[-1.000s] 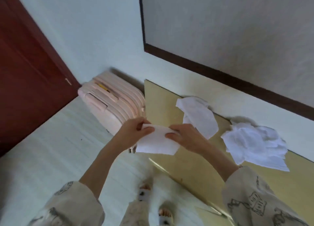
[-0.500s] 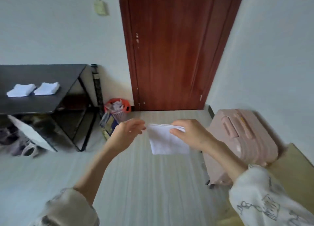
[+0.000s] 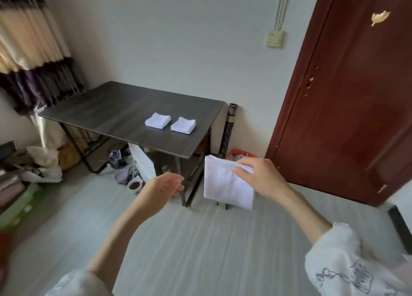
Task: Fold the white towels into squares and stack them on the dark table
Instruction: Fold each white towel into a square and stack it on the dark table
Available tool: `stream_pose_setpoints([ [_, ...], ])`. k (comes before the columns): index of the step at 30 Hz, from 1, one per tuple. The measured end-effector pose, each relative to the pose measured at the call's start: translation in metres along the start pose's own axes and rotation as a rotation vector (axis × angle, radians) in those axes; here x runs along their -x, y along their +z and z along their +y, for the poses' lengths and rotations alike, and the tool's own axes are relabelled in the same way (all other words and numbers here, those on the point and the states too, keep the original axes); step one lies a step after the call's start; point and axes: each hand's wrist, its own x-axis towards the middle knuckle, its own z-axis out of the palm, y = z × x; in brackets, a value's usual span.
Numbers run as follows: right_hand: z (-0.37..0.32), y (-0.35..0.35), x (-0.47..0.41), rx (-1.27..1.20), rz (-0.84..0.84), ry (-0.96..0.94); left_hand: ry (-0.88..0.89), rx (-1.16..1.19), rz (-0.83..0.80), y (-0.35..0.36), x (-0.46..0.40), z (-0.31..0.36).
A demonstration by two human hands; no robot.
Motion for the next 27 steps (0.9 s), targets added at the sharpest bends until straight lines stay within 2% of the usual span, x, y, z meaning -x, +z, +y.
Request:
stream_pose_setpoints([
  [5, -0.014, 0.043, -0.098, -0.013, -0.052, -0.063, -0.039, -0.01, 0.002, -0.036, -0.068, -0.044],
  [13, -0.037, 0.094, -0.296, -0.069, -0.228, -0.157, -0.137, -0.052, 0.049, -0.105, -0.24, -0.086],
  [18, -0.057, 0.103, -0.398, -0.146, -0.265, -0.197, -0.157, 0.148, 0.006, -0.155, -0.331, -0.104],
  [21, -0.058, 0.116, -0.452, -0.176, -0.288, -0.195, -0.109, 0.276, -0.035, -0.171, -0.38, -0.113],
  [27, -0.04, 0.166, -0.552, -0.17, -0.285, -0.113, -0.106, 0.23, -0.036, -0.192, -0.479, -0.166],
])
